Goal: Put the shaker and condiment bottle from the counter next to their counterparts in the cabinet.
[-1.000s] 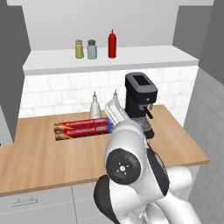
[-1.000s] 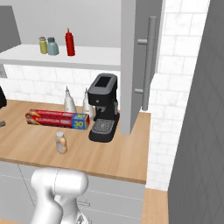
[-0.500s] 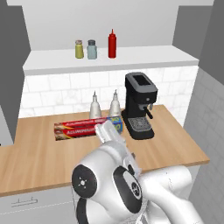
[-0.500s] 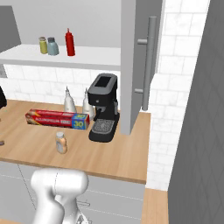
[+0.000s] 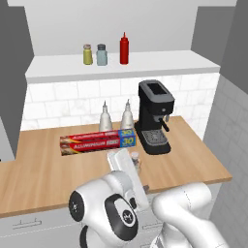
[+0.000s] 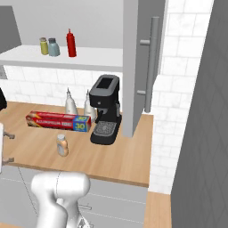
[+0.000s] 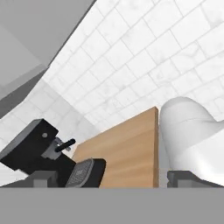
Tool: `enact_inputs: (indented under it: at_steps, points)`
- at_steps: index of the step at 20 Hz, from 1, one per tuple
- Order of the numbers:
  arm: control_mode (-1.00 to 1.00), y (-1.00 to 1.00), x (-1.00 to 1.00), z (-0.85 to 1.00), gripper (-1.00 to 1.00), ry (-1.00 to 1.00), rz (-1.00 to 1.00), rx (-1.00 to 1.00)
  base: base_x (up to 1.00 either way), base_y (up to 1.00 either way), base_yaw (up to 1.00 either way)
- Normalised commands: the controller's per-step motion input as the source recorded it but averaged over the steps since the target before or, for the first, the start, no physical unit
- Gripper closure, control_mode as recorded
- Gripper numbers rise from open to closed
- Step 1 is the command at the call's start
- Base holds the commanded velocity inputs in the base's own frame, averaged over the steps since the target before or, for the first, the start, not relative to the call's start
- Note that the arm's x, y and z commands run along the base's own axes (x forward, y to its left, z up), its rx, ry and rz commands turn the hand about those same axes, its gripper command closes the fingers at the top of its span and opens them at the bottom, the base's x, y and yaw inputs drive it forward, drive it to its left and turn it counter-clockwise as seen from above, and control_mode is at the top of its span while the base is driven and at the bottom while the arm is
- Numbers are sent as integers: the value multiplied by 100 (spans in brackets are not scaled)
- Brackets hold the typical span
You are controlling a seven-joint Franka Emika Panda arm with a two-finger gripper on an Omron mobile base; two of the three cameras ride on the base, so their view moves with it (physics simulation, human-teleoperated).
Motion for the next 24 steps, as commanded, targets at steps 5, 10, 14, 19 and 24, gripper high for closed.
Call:
enact_inputs:
  at_steps: [5,10,14,19,24]
  points:
    - [-100,-15,45,-2,-100,13,-22,0,0,0,0]
    - [-100,11,51,-5,-100,15,-15,-4,0,0,0]
    - [-100,17,30,-27,-100,14,-5,-11,0,0,0]
    - [-100,0,42,-18,-100,4,-6,-1,0,0,0]
    - [-100,1,18,-25,-100,5,-6,-1,0,0,0]
